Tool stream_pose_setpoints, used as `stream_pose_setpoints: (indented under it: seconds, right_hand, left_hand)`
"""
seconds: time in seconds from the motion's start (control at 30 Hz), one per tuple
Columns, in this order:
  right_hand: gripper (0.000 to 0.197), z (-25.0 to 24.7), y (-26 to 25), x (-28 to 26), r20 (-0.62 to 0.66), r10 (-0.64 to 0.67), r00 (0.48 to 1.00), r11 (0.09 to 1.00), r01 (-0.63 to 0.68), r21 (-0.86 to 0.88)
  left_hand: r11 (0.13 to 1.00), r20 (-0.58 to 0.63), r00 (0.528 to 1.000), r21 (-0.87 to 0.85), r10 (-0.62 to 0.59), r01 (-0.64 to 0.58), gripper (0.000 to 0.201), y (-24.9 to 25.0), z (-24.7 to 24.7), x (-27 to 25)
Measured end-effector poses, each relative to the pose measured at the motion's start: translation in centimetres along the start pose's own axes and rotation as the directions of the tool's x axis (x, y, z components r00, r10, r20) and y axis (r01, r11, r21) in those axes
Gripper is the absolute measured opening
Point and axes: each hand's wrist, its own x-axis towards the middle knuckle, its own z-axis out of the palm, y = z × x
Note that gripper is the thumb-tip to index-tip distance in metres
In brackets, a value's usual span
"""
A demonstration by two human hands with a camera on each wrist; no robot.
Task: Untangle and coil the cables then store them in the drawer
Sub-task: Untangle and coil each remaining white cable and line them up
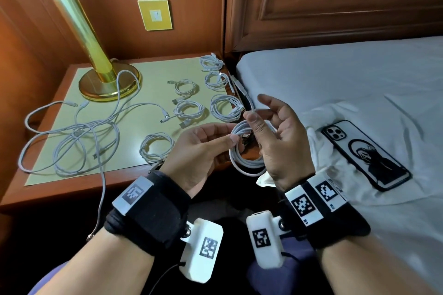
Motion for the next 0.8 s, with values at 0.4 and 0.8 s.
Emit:
stream_pose_setpoints:
  seconds: [0.4, 0.8]
  right_hand:
    - [0.054, 0.6, -0.9, -0.8, 0.126, -0.050, 0.991, 0.999, 0.048, 0.018]
    - [0.033, -1.0, -0.4, 0.1, 0.337, 0.037, 0.941, 0.985, 0.023, -0.172]
  left_hand:
    - [0.991, -0.022, 0.992, 0.061, -0.121, 0.122, 0.020, 0.1, -0.1, -0.3]
    - [0.953, -0.022, 0.985, 0.258, 0.169, -0.158, 0.025, 1.0, -1.3, -0.4]
